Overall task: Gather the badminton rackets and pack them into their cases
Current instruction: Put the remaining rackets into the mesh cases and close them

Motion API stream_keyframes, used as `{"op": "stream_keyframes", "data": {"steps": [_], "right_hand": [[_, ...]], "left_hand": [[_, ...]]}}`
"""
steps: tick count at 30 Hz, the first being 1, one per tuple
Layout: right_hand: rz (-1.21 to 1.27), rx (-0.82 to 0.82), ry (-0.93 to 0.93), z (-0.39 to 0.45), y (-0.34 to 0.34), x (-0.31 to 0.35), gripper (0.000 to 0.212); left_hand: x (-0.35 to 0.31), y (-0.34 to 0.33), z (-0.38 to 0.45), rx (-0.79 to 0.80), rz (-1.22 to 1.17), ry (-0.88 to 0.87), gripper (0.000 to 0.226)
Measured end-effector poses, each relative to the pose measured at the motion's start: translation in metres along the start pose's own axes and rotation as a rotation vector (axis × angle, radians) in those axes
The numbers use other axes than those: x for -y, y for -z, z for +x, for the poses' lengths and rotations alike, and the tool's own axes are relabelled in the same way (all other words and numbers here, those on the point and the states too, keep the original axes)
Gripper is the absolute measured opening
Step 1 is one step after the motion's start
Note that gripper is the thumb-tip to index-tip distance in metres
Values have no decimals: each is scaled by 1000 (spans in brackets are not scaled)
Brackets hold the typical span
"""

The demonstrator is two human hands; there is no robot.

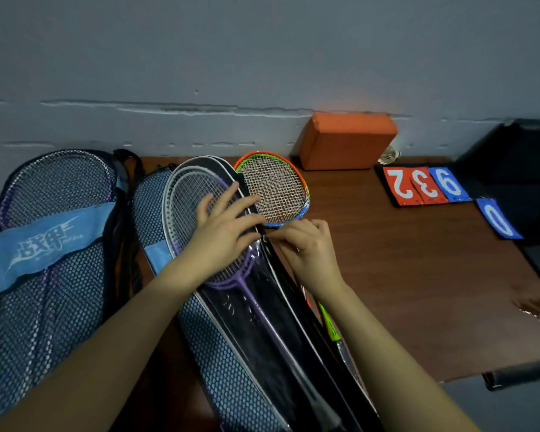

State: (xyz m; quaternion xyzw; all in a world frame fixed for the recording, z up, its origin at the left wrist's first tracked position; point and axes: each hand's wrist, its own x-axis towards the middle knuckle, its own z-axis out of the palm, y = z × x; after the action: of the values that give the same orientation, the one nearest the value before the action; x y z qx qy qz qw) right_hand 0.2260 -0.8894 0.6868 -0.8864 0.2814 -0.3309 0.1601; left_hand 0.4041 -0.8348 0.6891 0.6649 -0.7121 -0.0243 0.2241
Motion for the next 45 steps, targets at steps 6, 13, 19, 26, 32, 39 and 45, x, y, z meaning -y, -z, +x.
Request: {"op": "stream_keyframes", "data": {"steps": [6,13,19,26,32,39,45], "right_hand": [[25,3,-133,-8,-3,-5,17],[-29,170,-288,-35,5,-23,7],[86,297,-475,-70,10,-30,3],[132,177,-499,-67,2,-10,10],[192,145,-480,-67,3,-4,14],[174,224,-462,-66,8,-16,11],[188,293,-516,-102,23,-29,7]], "left_hand": [[8,-3,19,58,-115,6,15],[11,-28,33,20,-202,109,7],[26,-42,36,20,-88,138,12],[26,-43,20,31,1,-16,22],[-17,-49,-30,203,-131,-115,24],[-30,-57,-25,109,-220,164,9],[-32,-75,-12,-2,-183,322,13]]}}
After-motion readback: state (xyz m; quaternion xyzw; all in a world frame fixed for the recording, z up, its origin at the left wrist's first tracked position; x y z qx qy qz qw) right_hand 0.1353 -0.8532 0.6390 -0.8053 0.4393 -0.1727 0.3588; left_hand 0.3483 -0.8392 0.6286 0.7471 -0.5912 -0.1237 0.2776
